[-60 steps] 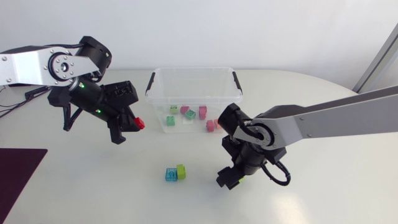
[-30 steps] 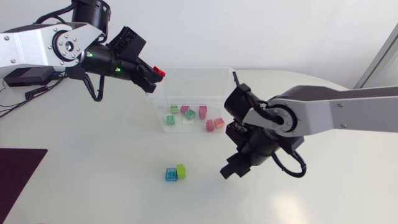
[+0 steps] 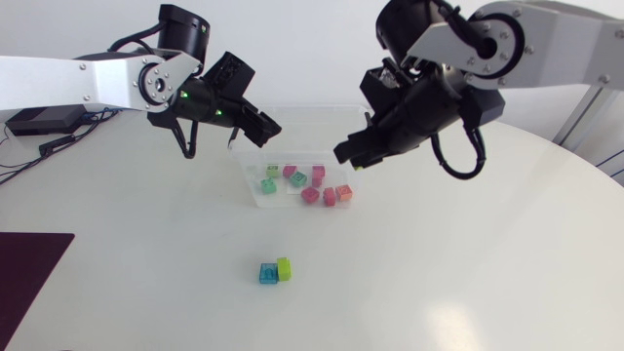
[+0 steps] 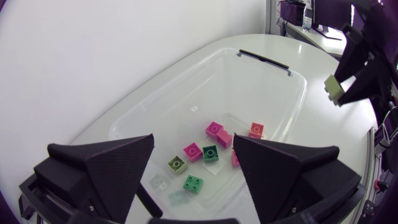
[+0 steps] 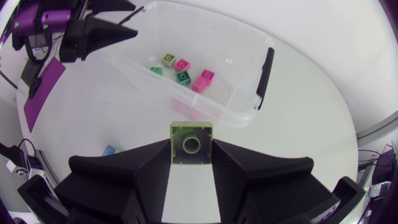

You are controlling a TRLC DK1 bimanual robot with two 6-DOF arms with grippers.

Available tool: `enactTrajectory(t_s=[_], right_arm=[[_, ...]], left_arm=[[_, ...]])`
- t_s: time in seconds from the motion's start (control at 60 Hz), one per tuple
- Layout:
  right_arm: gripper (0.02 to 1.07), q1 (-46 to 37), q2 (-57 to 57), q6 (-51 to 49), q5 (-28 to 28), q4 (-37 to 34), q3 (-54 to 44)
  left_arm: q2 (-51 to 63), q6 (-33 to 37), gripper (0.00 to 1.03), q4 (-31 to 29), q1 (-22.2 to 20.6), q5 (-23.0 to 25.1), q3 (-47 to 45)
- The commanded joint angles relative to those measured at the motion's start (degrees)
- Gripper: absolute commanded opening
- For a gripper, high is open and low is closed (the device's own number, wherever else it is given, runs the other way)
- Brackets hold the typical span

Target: Pick up the duplo bricks and place them in the container

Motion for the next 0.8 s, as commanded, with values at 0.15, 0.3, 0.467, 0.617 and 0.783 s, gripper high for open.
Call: enactTrajectory(t_s=[0.15, 0.3, 0.467, 0.617, 0.783], right_arm=[[0.25, -3.7, 7.4, -0.2, -0.9, 3.0, 9.2], [0.25, -4.0, 12.1, 0.0, -1.1, 6.4, 12.7], [0.3, -3.8, 17.0, -0.1, -1.0, 8.3, 15.8], [0.5, -4.3, 21.5, -0.9, -0.5, 9.3, 19.0], [1.0, -4.4, 22.9, -1.6, 0.7, 8.5, 21.1]], left_arm=[[-13.3, 6.7, 0.98, -4.0, 2.5, 0.7, -11.4], [-18.0, 13.8, 0.98, -6.6, 2.9, 1.6, -20.3], [-20.0, 19.3, 0.98, -8.6, 1.4, 1.8, -26.6], [-20.3, 22.7, 0.98, -9.7, -3.1, 1.8, -31.6], [-19.0, 24.2, 0.98, -9.7, -7.2, 1.6, -34.4]])
